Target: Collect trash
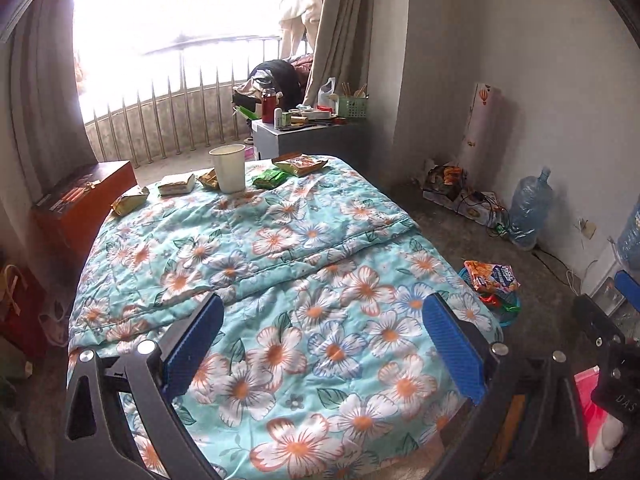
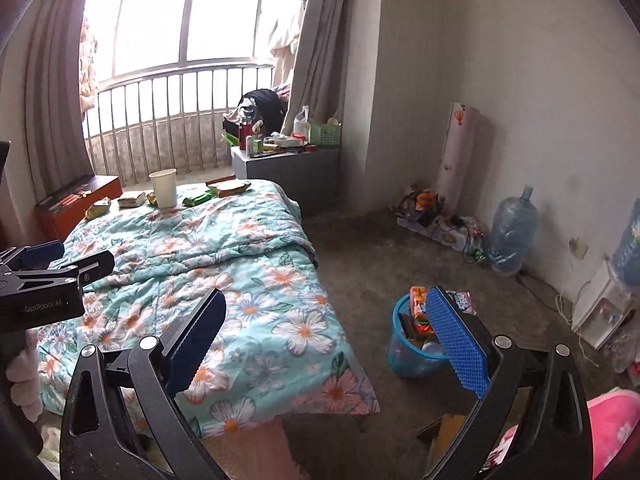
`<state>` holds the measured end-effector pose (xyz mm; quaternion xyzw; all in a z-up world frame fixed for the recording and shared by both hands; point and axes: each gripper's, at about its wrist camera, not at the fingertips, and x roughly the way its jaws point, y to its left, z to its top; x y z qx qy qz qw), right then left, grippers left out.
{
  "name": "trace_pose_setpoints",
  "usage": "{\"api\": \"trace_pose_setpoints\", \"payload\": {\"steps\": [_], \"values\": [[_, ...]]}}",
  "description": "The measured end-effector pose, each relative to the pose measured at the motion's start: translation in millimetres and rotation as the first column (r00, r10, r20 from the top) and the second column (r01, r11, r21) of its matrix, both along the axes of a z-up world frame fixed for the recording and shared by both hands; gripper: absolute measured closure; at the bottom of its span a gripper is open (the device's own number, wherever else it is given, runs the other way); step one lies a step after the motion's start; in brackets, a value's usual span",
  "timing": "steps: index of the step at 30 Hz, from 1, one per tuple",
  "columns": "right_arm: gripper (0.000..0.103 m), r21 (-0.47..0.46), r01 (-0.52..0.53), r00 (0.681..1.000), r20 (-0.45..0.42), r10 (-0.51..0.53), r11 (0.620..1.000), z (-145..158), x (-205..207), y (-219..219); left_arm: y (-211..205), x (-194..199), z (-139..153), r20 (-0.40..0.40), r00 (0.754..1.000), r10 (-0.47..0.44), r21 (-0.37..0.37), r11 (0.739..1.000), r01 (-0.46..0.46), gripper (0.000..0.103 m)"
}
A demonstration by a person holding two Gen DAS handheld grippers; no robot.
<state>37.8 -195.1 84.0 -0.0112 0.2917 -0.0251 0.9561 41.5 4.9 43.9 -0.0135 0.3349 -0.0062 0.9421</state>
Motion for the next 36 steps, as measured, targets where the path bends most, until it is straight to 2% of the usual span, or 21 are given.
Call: {"api": "trace_pose_setpoints", "payload": {"steps": [6,9,12,21,26,36], "values": [[0.008,-0.012,-0.016,0.984,-0.179,0.014,1.000,-37.4,-6.6,14.3,5.7,-17.9,-32.2,-0.070,0.991,0.115,-0.022,0.993,-0.117,0.006],[0.008,-0.025,-0.017,0.974,-0.228,0.011,1.000,-48.1,-9.2,16.5,2.4,-21.2,-45.5,-0.131,0.985,0.113,-0.028,0.993,-0.117,0.006],[0.008,-0.034,-0.020,0.965,-0.261,0.011,0.999,-53.2,-11.6,14.2,-0.9,-24.9,-50.7,-0.153,0.983,0.105,-0.029,0.993,-0.111,0.006],[0.008,-0.080,0.022,0.957,-0.288,-0.044,0.997,-62.8,-17.3,1.1,-8.1,-18.0,-62.7,-0.216,0.973,0.085,-0.004,0.996,-0.088,0.006],[0.008,-0.088,0.042,0.955,-0.290,-0.066,0.995,-62.9,-16.0,-8.6,-9.0,-14.7,-64.3,-0.240,0.968,0.078,0.035,0.997,-0.072,0.006],[0.008,-0.083,0.040,0.955,-0.290,-0.062,0.996,-66.0,-12.6,-15.7,-15.1,-14.8,-62.8,-0.250,0.967,0.052,0.078,0.996,-0.033,0.006]]}}
